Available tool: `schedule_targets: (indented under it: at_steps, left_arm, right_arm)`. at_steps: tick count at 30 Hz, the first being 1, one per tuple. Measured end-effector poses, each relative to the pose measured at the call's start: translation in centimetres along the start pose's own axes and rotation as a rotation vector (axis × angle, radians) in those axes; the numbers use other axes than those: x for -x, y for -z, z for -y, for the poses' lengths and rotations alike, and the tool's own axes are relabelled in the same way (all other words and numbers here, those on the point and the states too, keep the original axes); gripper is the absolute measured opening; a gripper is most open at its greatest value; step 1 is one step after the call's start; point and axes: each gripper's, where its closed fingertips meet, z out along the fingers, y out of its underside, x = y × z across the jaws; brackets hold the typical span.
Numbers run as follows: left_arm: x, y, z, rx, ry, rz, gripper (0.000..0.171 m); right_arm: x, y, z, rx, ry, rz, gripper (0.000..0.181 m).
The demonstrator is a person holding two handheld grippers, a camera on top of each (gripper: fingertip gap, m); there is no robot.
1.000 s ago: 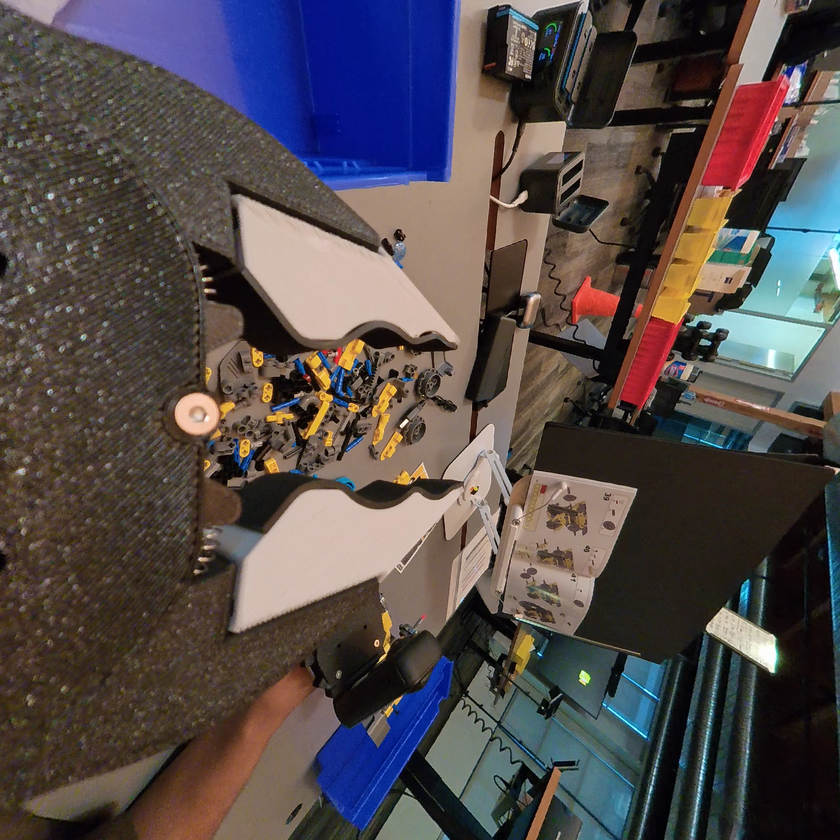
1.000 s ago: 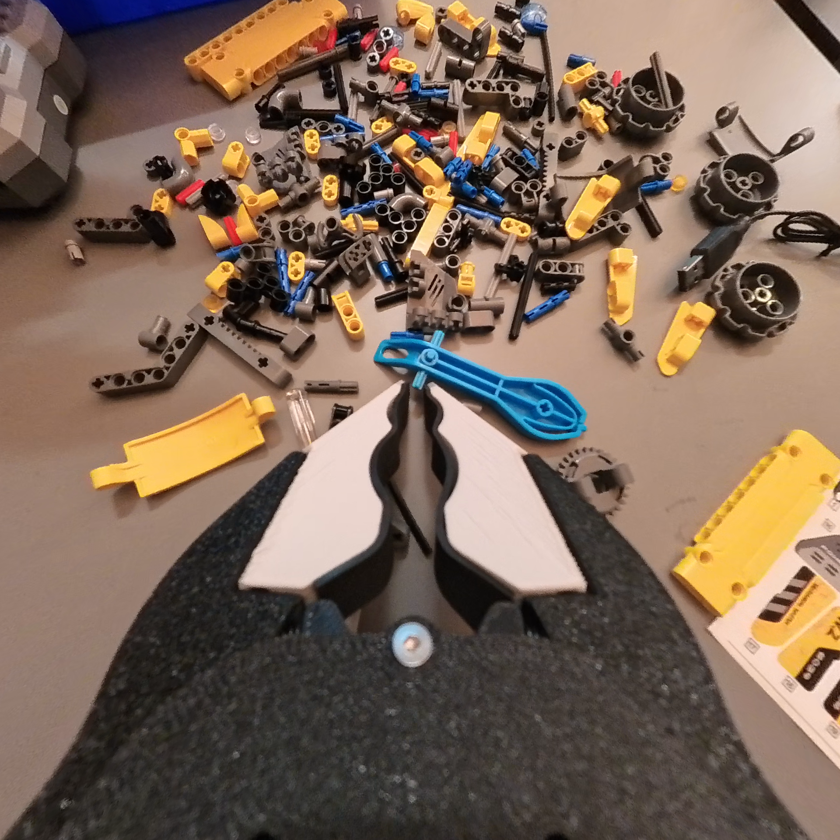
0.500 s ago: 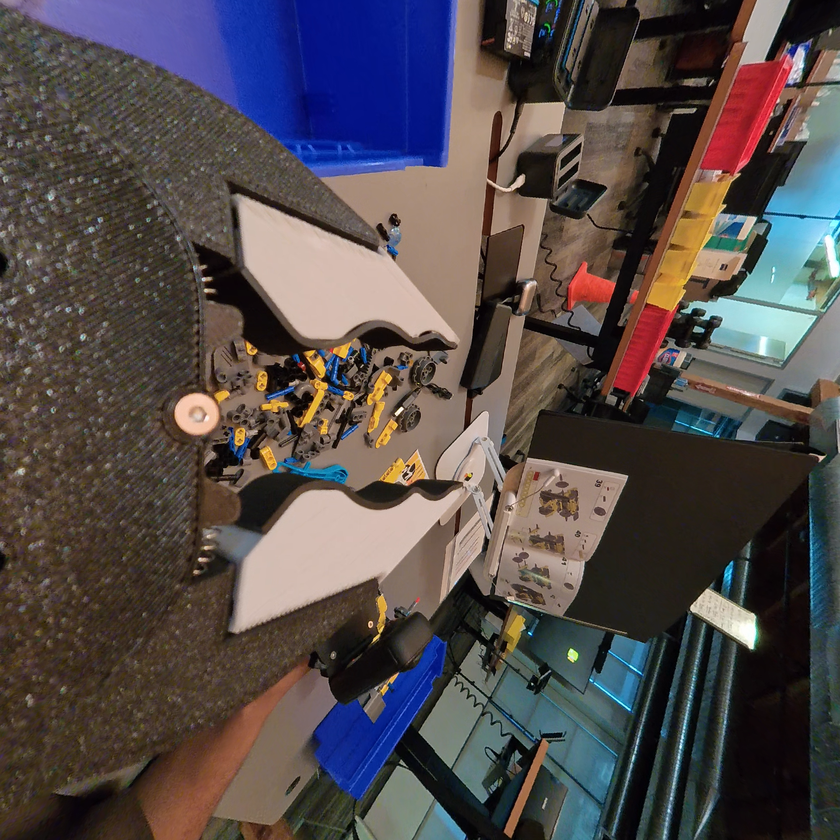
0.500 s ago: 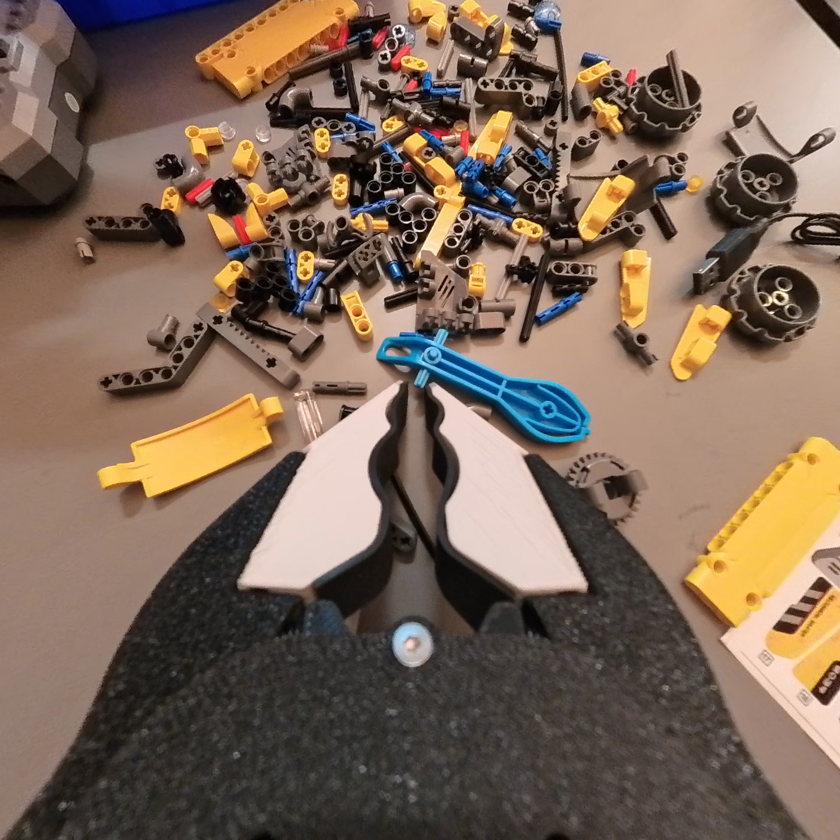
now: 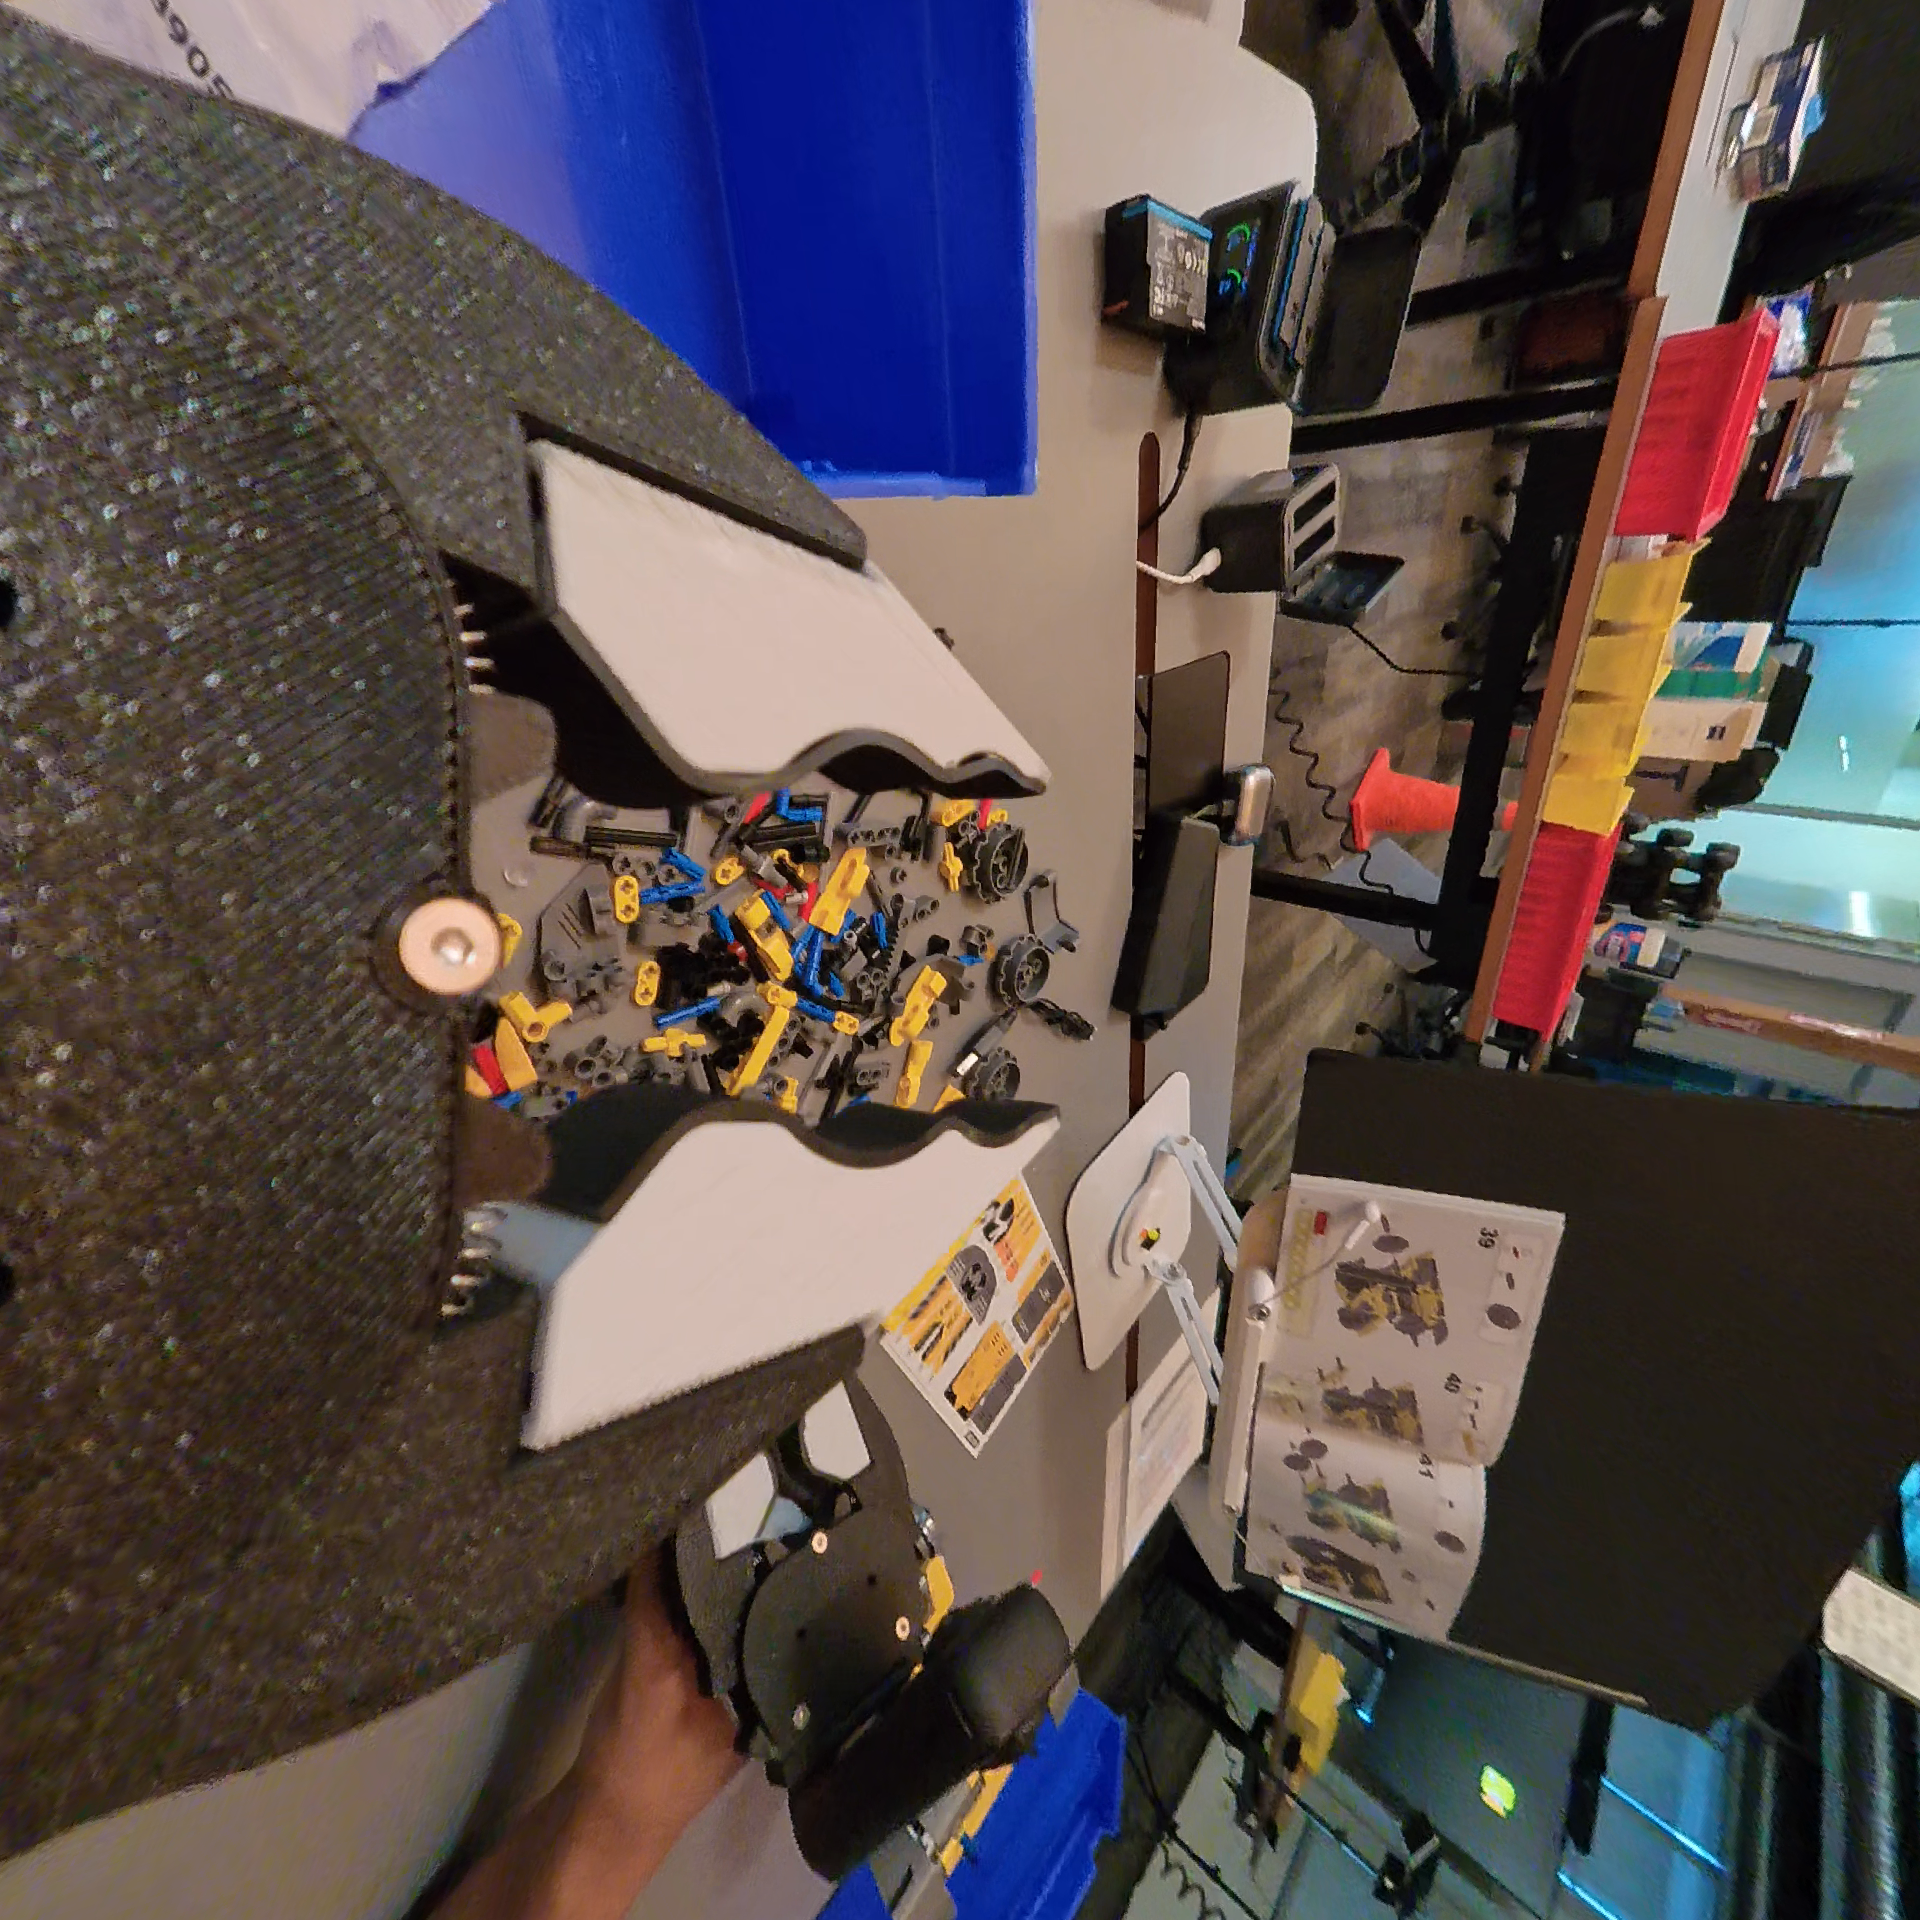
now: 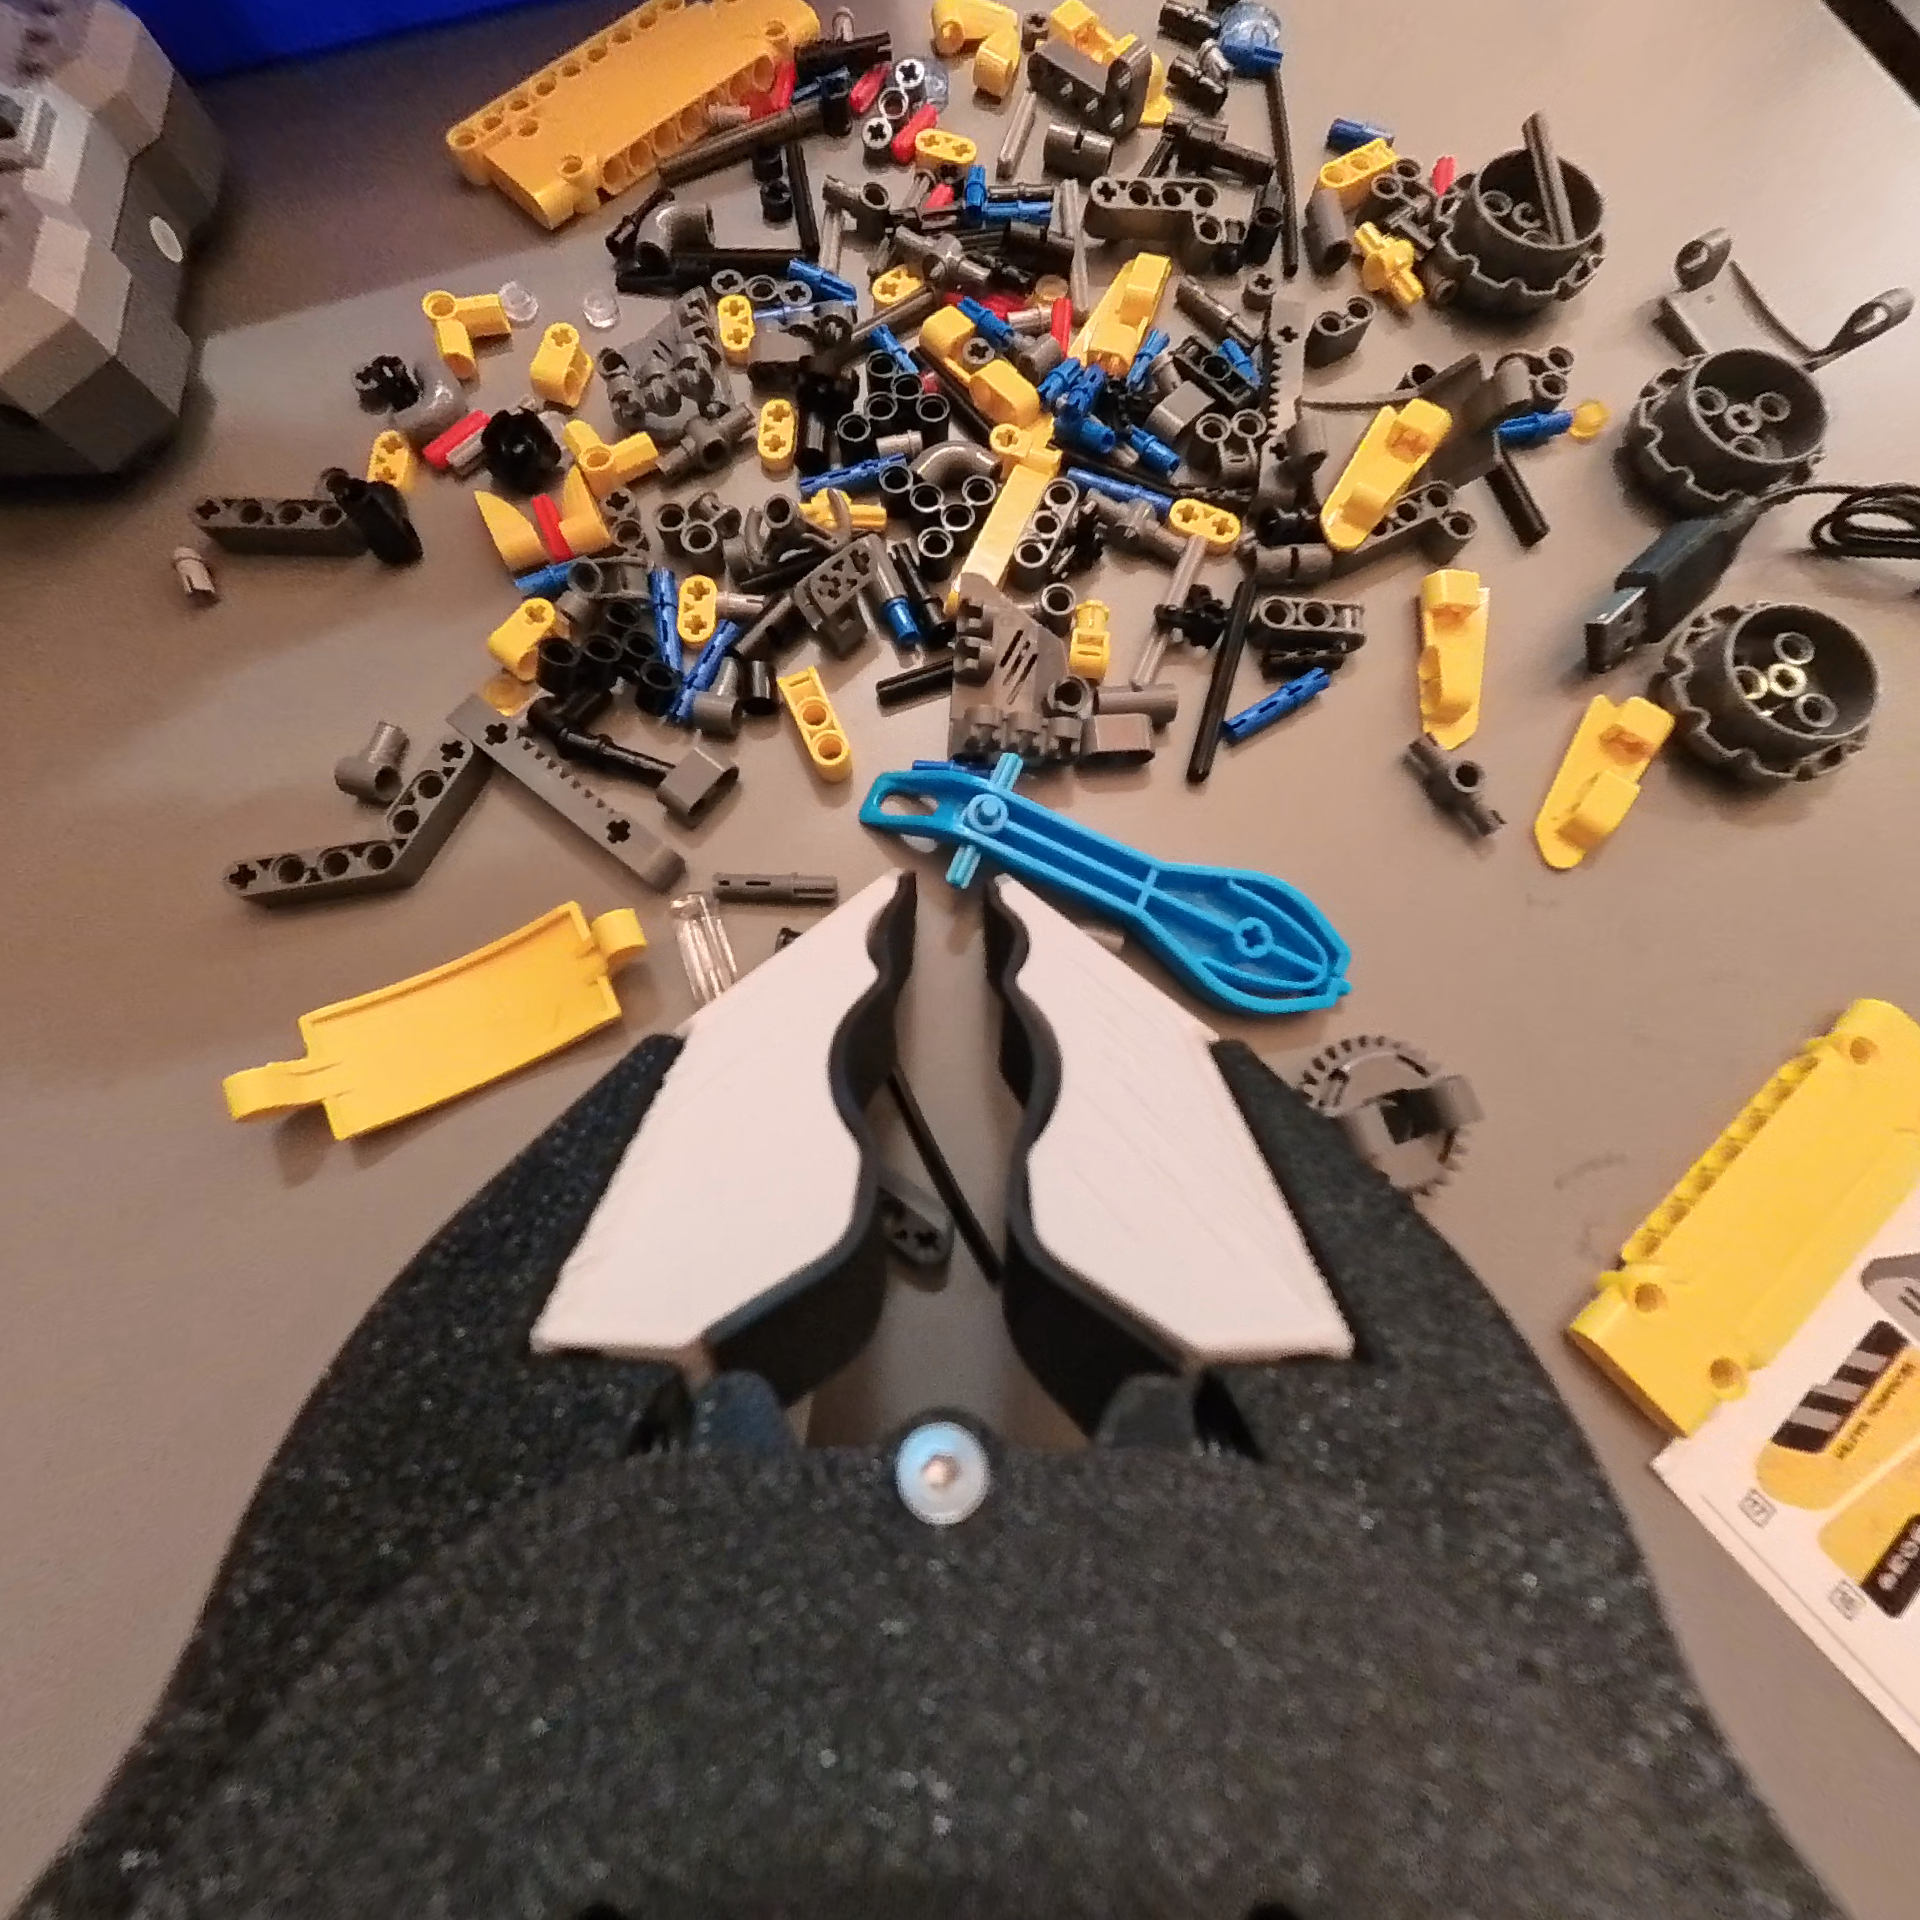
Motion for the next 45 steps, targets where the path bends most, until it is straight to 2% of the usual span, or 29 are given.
schedule_targets:
  at_steps: [15, 23, 30, 45]
  left_arm:
    - [0.1, -1.2, -1.8, 0.114, -0.104, 0.069, 0.056]
    - [-0.2, -1.5, -2.1, 0.122, -0.107, 0.059, 0.057]
    - [-0.2, -1.8, -2.5, 0.136, -0.106, 0.058, 0.057]
    - [0.6, -1.2, -2.0, 0.108, -0.075, 0.069, 0.057]
  right_arm:
    - [-0.4, 0.2, 0.2, 0.005, 0.043, -0.052, 0.014]
    - [-0.5, 0.2, 0.2, 0.011, 0.064, -0.075, 0.013]
    - [-1.1, 0.3, -0.2, 0.012, 0.041, -0.074, 0.006]
    - [-0.5, 0.4, 0.2, -0.026, -0.018, 0.002, 0.000]
